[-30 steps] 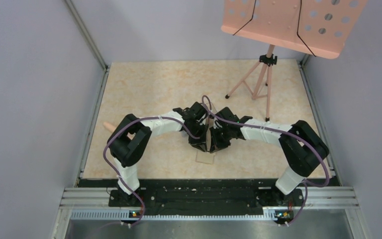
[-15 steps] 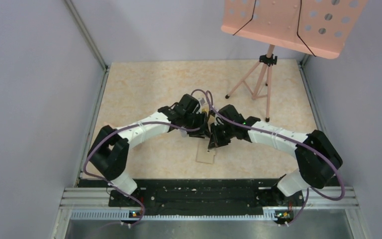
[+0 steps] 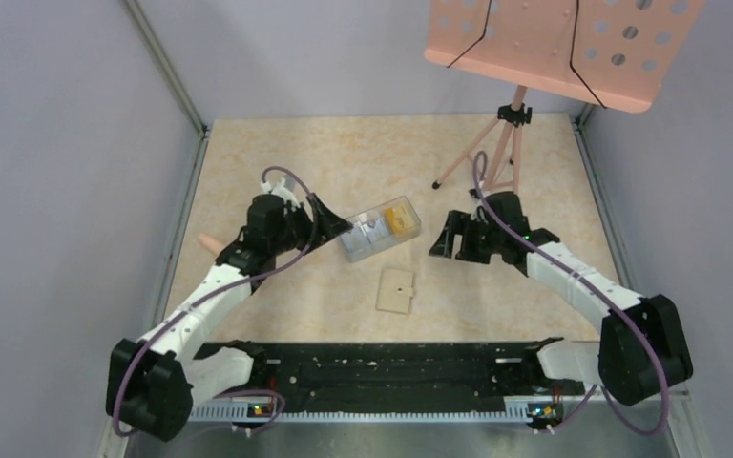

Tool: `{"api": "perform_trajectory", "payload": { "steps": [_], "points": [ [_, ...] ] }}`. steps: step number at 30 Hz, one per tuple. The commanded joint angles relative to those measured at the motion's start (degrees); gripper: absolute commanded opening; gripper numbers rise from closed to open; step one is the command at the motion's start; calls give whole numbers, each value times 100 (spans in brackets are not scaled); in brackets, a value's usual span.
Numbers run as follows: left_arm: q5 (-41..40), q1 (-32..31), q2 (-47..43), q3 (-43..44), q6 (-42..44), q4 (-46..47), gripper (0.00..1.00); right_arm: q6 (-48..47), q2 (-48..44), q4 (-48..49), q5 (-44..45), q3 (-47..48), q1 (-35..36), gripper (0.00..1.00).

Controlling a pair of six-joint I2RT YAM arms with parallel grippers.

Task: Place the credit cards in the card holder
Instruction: Reset both arms

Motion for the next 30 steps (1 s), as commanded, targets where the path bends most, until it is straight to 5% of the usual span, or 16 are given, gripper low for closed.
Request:
{"api": "perform_trajectory", "payload": {
  "steps": [1, 4, 8, 15, 22, 30],
  "points": [
    [-786, 423, -946, -289, 61, 145, 79, -168, -725, 319, 168, -159, -700, 85],
    [-1829, 609, -1523, -449, 413, -247, 80, -616, -905, 187, 927, -144, -931, 99],
    [-3239, 629, -2109, -717, 1177, -280, 81, -1097, -1105, 479, 2302, -303, -989, 99],
    [-4870, 666, -2286, -1635, 2757, 748, 81, -1951, -1589, 2721, 4054, -1610, -999, 99],
    [-4722, 1130, -1575, -2453, 3788, 2711, 82, -2591, -1286, 5098, 3948, -2960, -1121, 99],
    [-4042, 1571, -66, -2920, 4564, 5215, 81, -2486, -316, 5935, 3282, -2659, -1995, 99]
  ]
}}
